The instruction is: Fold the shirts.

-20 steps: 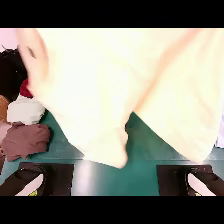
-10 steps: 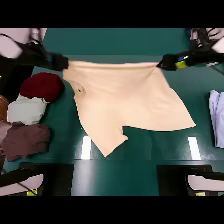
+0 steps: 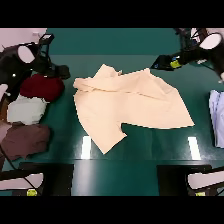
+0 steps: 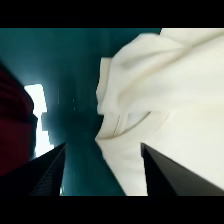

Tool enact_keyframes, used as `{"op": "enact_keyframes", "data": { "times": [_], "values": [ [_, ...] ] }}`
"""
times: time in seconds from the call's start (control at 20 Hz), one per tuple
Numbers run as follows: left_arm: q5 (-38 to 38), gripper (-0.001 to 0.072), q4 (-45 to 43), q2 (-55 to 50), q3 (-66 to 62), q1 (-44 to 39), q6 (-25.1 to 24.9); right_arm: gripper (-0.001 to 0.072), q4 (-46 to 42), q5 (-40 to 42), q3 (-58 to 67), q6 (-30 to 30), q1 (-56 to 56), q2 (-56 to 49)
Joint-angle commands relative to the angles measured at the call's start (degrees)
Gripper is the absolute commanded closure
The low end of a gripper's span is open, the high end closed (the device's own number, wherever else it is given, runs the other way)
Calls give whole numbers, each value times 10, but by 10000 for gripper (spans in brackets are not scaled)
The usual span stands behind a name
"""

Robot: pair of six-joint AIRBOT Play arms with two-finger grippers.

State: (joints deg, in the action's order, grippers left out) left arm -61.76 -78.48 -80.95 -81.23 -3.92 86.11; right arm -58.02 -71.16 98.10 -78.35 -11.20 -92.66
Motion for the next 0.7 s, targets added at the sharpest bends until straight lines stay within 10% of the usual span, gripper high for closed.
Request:
{"op": "enact_keyframes", "data": {
  "times": [0.0,0.3,0.65],
  "values": [
    [-92,161,4,54,82,18,-2,263,-1,-24,-66,0,26,76],
    [21,161,183,128,347,-24,-11,263,-1,25,-238,0,43,212],
    [103,161,200,125,409,-94,-3,263,-2,50,-290,0,43,283]
  ]
}}
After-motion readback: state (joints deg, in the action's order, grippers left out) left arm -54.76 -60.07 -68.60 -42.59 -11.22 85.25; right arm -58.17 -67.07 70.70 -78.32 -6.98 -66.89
